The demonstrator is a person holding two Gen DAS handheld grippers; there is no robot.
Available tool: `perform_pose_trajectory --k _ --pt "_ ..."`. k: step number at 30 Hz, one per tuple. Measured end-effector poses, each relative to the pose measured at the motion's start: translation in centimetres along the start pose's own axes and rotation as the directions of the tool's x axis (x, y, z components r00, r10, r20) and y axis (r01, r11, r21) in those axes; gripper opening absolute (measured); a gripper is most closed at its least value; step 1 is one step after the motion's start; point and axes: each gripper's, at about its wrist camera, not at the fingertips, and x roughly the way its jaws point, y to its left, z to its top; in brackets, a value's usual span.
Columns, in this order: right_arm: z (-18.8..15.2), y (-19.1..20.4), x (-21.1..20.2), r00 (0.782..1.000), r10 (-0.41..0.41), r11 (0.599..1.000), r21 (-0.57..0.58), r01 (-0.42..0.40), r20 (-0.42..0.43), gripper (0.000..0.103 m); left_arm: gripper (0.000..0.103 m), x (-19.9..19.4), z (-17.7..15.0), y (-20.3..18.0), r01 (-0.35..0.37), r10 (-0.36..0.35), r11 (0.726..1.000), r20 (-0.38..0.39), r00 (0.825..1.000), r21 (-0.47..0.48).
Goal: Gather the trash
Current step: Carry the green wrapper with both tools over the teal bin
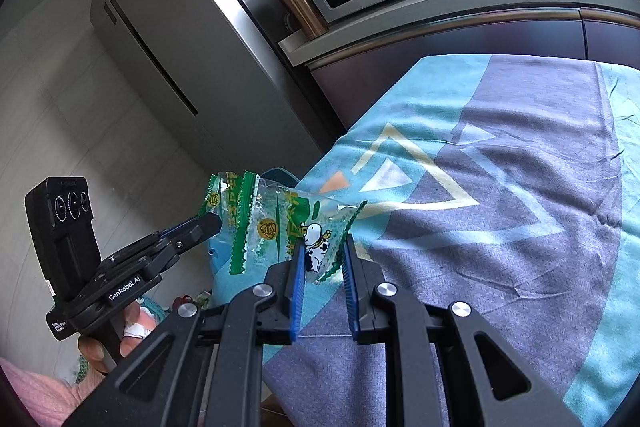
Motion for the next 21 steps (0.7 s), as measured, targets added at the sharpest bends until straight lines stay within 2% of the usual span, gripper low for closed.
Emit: perform_pose_trajectory --k 21 --pt "0.7 2.3 2.7 0.999 0.027 0.999 -0.042 -0.029 -0.035 0.016 0.008 -1.4 -0.1 3.2 -0.041 0.042 0.998 0.030 0.999 -0.045"
